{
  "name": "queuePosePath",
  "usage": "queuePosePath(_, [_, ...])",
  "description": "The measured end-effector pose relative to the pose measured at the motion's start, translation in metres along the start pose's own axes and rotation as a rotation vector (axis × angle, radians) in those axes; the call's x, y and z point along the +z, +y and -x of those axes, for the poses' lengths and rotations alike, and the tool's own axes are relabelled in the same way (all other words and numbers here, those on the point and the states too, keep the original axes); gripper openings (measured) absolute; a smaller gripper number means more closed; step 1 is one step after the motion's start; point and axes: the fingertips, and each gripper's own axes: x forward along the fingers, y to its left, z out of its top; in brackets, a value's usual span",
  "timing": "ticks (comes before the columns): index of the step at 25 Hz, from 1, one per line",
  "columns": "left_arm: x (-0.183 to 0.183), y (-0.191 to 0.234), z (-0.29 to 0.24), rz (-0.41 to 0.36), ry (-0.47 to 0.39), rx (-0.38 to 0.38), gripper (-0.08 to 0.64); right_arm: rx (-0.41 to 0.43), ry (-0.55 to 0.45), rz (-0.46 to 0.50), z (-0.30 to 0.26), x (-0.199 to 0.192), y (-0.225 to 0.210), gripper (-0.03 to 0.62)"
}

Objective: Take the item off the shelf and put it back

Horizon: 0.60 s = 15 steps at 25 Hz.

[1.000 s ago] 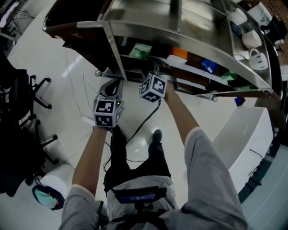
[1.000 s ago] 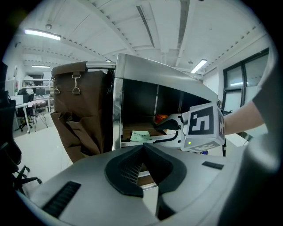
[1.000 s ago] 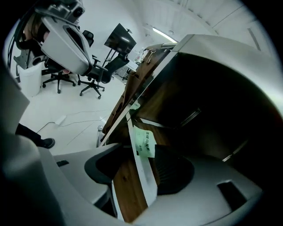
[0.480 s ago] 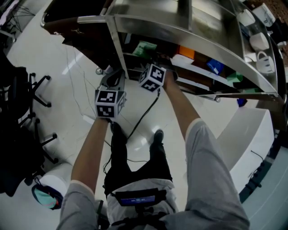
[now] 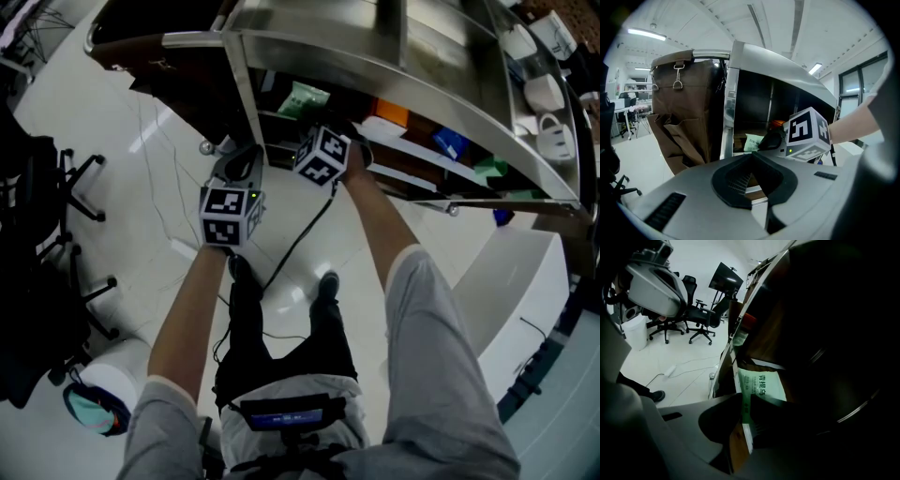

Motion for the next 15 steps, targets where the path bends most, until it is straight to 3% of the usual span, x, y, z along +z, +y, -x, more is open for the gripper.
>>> queuePosePath(4, [-0.002, -0.003, -0.001, 0.006, 0.004, -0.004, 0.005, 0.018, -0.027, -0.018, 0.005, 0.004, 0.000, 0.009])
queuePosePath(15, [0.003, -0.009, 0.007, 0.013, 0.004, 0.000, 0.005, 0.034, -0.060, -0.107, 0.026, 0.012, 0.001, 0.008])
